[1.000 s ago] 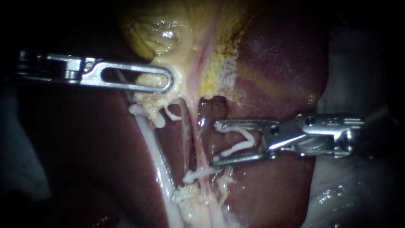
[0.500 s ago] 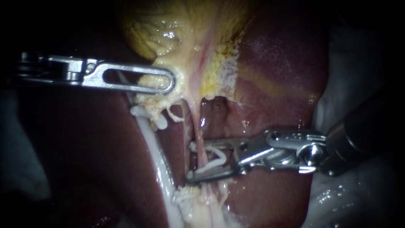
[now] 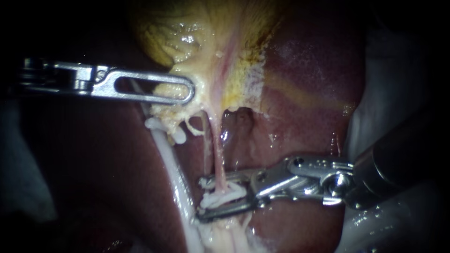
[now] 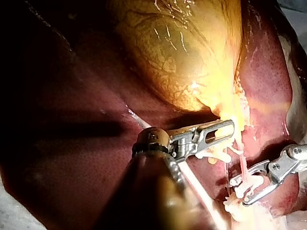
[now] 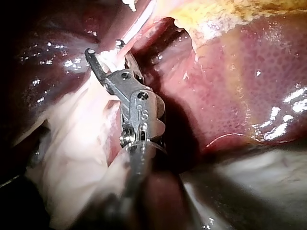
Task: Clipping second clip right tube
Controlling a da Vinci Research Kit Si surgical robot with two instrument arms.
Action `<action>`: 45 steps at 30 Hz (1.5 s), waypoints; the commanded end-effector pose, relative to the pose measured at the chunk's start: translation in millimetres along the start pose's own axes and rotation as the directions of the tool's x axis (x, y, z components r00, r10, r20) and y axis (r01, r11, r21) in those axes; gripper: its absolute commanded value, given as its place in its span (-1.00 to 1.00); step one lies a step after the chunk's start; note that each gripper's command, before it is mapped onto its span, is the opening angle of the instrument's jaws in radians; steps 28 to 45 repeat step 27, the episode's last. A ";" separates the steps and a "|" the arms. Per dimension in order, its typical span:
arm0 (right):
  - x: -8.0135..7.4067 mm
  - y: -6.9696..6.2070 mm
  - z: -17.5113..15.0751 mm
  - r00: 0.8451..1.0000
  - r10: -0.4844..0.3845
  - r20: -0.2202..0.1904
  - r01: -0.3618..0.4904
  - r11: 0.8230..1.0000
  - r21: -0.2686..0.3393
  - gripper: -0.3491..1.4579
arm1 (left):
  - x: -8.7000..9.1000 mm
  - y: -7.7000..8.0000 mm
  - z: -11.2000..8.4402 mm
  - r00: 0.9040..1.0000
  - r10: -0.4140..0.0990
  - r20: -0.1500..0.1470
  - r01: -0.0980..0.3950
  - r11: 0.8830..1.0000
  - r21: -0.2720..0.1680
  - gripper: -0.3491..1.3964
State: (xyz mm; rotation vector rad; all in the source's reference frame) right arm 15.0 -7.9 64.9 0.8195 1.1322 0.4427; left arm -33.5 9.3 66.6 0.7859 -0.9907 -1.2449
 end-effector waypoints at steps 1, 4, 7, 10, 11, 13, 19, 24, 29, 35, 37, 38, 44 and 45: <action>0.0 0.0 -0.1 1.000 0.001 0.001 -0.001 1.000 0.001 -0.83 | 0.0 0.0 0.0 1.000 0.000 0.000 0.000 1.000 0.000 -1.00; -0.1 0.1 -0.2 1.000 0.001 0.002 -0.001 1.000 0.002 -1.00 | 0.0 0.0 0.1 1.000 0.000 0.000 0.000 1.000 0.000 -1.00; -0.1 0.1 -0.3 1.000 0.000 0.002 0.000 1.000 0.004 -1.00 | 0.0 0.0 0.1 1.000 0.000 0.000 0.000 1.000 0.000 -1.00; -0.1 0.1 -0.3 1.000 0.017 0.003 -0.017 1.000 0.006 -1.00 | 0.0 0.0 0.1 1.000 0.000 0.000 0.000 1.000 0.000 -1.00; -0.1 0.1 -0.3 1.000 0.023 0.006 -0.023 1.000 0.006 -1.00 | 0.0 0.0 0.1 1.000 0.000 0.000 0.000 1.000 0.000 -1.00; -0.1 0.1 -0.3 1.000 0.021 0.019 -0.021 1.000 0.007 -1.00 | 0.0 0.0 0.1 1.000 0.000 0.000 0.000 1.000 0.000 -1.00; -0.1 0.0 -0.3 0.999 0.014 0.035 -0.014 1.000 0.015 -1.00 | -0.1 0.1 0.1 1.000 0.000 0.000 0.000 1.000 0.000 -1.00; -0.1 0.1 -0.3 0.999 0.019 0.036 -0.019 1.000 0.018 -1.00 | -0.1 0.2 0.2 1.000 0.000 0.000 0.000 1.000 0.000 -1.00; -0.1 0.1 -0.4 0.999 0.019 0.035 -0.019 1.000 0.015 -1.00 | -0.1 0.2 0.2 1.000 0.000 0.000 0.000 1.000 0.000 -1.00; -0.1 0.1 -0.4 0.999 0.019 0.035 -0.019 1.000 0.015 -1.00 | -0.1 0.2 0.2 1.000 0.000 0.000 0.000 1.000 0.000 -1.00; -0.1 0.1 -0.4 0.999 0.019 0.035 -0.019 1.000 0.015 -1.00 | -0.1 0.2 0.2 1.000 0.000 0.000 0.000 1.000 0.000 -1.00; -0.1 0.1 -0.4 0.999 0.019 0.035 -0.019 1.000 0.015 -1.00 | -0.1 0.2 0.2 1.000 0.000 0.000 0.000 1.000 0.000 -1.00; -0.1 0.1 -0.4 0.999 0.019 0.035 -0.019 1.000 0.015 -1.00 | -0.1 0.2 0.2 1.000 0.000 0.000 0.000 1.000 0.000 -1.00; -0.1 0.1 -0.4 0.999 0.019 0.035 -0.019 1.000 0.015 -1.00 | -0.1 0.2 0.2 1.000 0.000 0.000 0.000 1.000 0.000 -1.00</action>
